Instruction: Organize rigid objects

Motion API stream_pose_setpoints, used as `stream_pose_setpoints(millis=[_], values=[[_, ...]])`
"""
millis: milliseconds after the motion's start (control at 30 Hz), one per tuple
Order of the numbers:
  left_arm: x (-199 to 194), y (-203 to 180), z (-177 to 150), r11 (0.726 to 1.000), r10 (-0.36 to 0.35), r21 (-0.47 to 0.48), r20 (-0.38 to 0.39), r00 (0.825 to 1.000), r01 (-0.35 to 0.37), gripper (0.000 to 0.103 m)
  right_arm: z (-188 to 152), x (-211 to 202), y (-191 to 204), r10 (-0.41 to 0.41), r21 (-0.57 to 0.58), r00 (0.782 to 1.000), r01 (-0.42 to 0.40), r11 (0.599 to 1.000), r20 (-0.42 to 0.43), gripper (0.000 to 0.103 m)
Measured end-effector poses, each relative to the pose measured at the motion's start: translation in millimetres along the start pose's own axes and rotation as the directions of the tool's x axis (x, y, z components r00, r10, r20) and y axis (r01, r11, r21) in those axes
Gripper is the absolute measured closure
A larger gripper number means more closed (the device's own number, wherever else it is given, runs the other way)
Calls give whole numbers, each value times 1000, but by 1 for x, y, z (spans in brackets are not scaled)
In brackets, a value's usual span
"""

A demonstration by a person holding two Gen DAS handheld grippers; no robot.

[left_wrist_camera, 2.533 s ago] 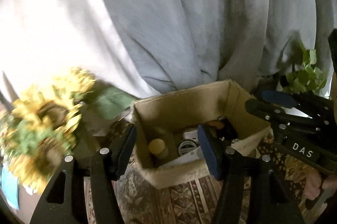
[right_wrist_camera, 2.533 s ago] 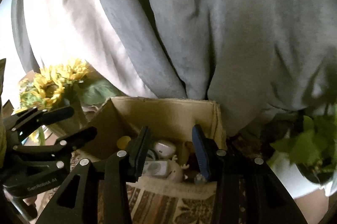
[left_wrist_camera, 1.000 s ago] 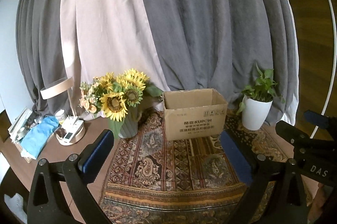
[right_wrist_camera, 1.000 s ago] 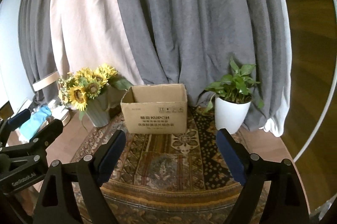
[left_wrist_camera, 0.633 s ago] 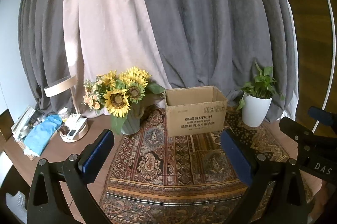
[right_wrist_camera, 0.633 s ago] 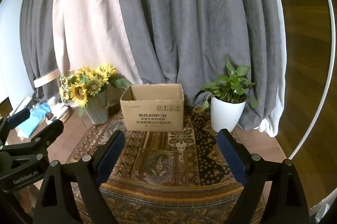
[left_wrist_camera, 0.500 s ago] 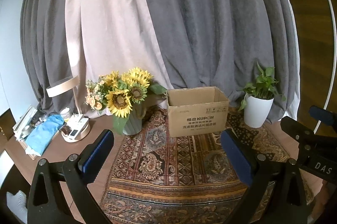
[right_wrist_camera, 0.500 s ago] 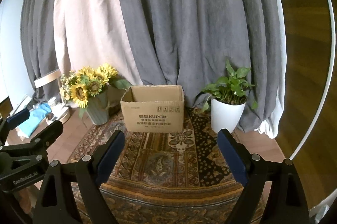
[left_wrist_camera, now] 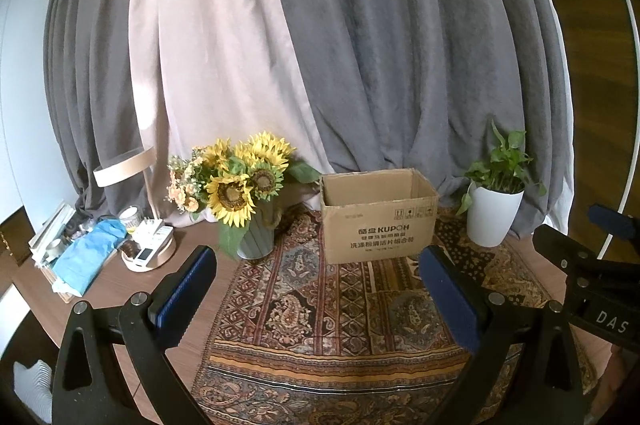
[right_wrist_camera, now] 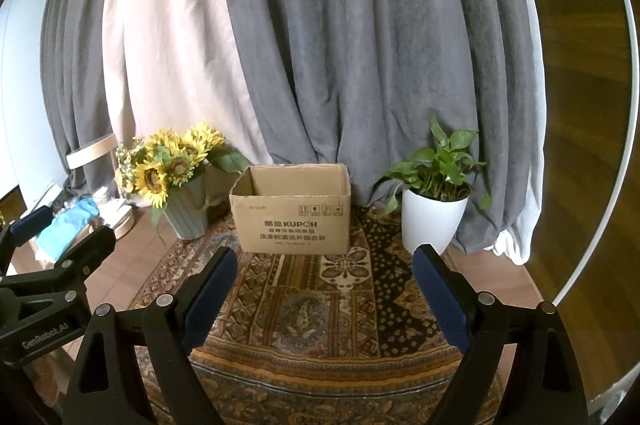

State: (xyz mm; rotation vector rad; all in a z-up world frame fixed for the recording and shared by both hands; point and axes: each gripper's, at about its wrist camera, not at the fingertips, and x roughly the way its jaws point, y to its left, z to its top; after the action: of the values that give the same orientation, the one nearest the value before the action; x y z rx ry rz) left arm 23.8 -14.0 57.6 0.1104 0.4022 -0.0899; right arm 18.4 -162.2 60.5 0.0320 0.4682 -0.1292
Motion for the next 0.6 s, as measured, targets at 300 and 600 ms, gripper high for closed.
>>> stream_pose_setpoints(millis=[300, 600], values=[[1, -2, 2, 1000, -4, 1, -11, 1000, 4, 0, -1, 0, -1, 0, -1, 1000, 0, 1000, 0, 13], [0, -4, -1, 1000, -9, 3, -22, 1000, 9, 0, -3, 0, -4, 6, 5, 1000, -5, 1000, -4, 13]])
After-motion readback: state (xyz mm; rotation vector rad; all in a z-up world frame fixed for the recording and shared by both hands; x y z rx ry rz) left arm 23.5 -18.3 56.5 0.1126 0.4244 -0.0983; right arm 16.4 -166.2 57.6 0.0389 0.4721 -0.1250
